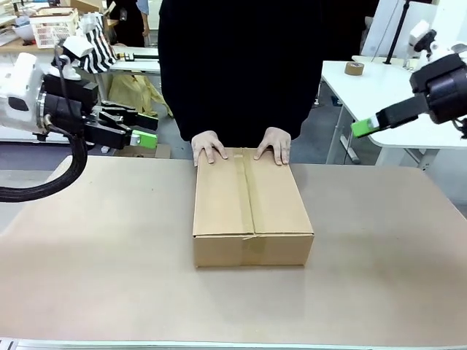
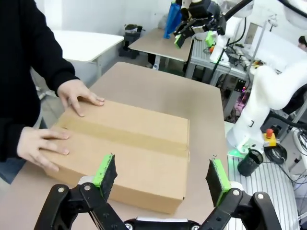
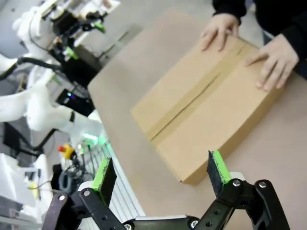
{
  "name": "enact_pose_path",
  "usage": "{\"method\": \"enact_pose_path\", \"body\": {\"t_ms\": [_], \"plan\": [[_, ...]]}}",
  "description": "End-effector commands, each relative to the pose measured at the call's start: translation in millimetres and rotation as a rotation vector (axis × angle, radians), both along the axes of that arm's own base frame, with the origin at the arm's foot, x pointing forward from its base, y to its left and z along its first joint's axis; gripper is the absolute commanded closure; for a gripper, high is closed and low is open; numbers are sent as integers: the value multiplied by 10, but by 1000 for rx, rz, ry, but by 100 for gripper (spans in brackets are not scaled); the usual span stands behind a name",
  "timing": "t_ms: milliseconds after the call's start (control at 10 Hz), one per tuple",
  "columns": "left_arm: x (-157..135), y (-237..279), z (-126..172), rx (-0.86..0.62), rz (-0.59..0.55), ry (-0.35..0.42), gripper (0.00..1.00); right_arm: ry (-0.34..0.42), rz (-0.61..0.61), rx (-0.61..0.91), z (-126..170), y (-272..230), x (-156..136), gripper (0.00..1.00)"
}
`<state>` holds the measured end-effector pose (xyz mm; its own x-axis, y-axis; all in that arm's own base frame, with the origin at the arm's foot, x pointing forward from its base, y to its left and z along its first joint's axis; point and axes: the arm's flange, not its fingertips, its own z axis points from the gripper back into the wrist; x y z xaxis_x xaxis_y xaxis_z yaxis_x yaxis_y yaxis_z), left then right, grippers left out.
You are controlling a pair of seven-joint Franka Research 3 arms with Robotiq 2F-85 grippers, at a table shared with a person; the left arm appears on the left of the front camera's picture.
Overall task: Pack the gift set into the box.
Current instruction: Press and hold the closed box until the human finishes sealing it.
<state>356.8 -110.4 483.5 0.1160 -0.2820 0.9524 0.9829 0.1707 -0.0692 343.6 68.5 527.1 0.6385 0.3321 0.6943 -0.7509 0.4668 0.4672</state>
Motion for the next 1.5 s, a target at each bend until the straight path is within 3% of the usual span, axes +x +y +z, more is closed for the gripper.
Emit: {"method": "enact_pose_path", "body": {"t_ms": [0,100,200,300,400,600,700,800,900,1000,1100,1200,1300,1400], "plan": [[-36,65,51,36,7,7,0,151,60,76,66,-97,-11,0],[-36,65,51,36,7,7,0,151,60,76,66,-97,-11,0],[-36,65,51,36,7,7,0,40,20,25,-18,-27,-20,0],[0,76,21,23,13,-9,0,-91,272,-169,-101,93,265,0],[140,-171,-147,-23,-56,-67,0,-268,413,-237,-265,202,522,0],[302,-436,-490,6,-75,-270,0,-605,649,-202,-696,243,833,0],[361,-533,-668,1,-108,-348,0,-694,695,-118,-1006,333,923,0],[379,-643,-836,14,-145,-376,0,-762,680,-17,-1185,458,957,0],[424,-756,-1001,48,-180,-389,0,-775,663,63,-1328,604,986,0],[480,-863,-1158,18,-188,-331,0,-774,590,160,-1438,743,1009,0],[568,-844,-1188,86,-95,-155,0,-616,591,-176,-1096,541,953,0],[333,-745,-1040,47,-195,-342,0,-616,591,-176,-1096,541,953,0],[333,-745,-1040,47,-195,-342,0,-716,570,-53,-1288,681,996,0],[439,-793,-1258,67,-177,-272,0,-708,517,-147,-1288,618,1122,0]]}}
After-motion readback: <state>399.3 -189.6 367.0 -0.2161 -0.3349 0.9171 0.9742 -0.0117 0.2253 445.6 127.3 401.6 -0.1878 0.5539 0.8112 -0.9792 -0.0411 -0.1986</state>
